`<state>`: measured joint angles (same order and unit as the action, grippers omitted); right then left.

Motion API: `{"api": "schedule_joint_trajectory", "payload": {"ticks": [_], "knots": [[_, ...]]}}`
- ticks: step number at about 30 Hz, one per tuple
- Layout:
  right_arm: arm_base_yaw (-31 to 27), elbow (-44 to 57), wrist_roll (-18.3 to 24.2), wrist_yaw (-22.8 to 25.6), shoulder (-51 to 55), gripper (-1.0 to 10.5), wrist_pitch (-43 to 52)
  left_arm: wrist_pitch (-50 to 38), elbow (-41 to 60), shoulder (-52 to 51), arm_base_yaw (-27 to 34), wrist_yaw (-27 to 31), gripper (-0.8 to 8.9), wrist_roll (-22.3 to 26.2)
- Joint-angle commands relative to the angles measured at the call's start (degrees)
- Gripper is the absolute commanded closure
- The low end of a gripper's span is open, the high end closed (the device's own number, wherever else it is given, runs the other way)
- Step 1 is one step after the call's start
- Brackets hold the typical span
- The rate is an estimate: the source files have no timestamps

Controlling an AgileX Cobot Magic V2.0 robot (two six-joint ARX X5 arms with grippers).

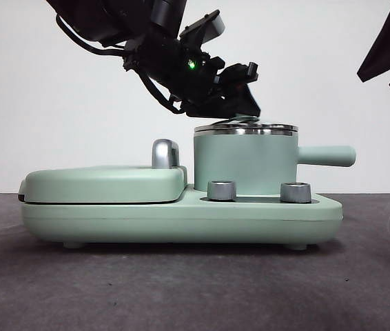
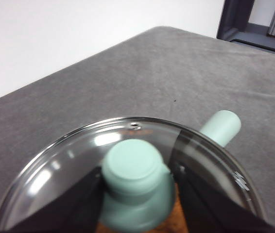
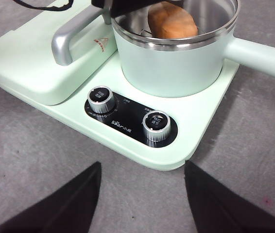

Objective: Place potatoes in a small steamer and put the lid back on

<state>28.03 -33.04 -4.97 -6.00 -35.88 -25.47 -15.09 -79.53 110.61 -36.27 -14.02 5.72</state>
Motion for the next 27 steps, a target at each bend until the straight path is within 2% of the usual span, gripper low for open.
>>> {"api": "schedule_joint_trajectory", "payload": {"ticks": [1, 7, 13, 17, 22, 27], "knots": [[0.3, 0.0, -0.6, 0.0, -0.2, 6.8, 0.3, 1.6, -0.7, 0.1, -0.6, -0.7, 5.36, -0.7], [0.3, 0.0, -0.6, 0.0, 0.2, 6.8, 0.4, 8.7, -0.7, -6.4, 0.0, -0.7, 5.37, -1.9], [0.3, 0.0, -0.6, 0.0, 0.9, 6.8, 0.4, 20.1, -0.7, -13.9, 3.2, -1.1, 5.37, -9.7], [0.3, 0.0, -0.7, -0.8, 0.8, 6.8, 0.3, 25.8, -0.2, -18.4, 6.2, -1.1, 5.37, -12.3], [0.3, 0.0, -0.7, -2.1, 0.8, 6.8, 0.0, 26.8, 5.0, -26.1, 9.2, -1.1, 5.37, -12.5], [0.3, 0.0, -0.7, -2.1, 0.8, 6.8, -0.5, 26.6, 15.9, -36.0, 11.8, -1.1, 5.37, -13.2]]}}
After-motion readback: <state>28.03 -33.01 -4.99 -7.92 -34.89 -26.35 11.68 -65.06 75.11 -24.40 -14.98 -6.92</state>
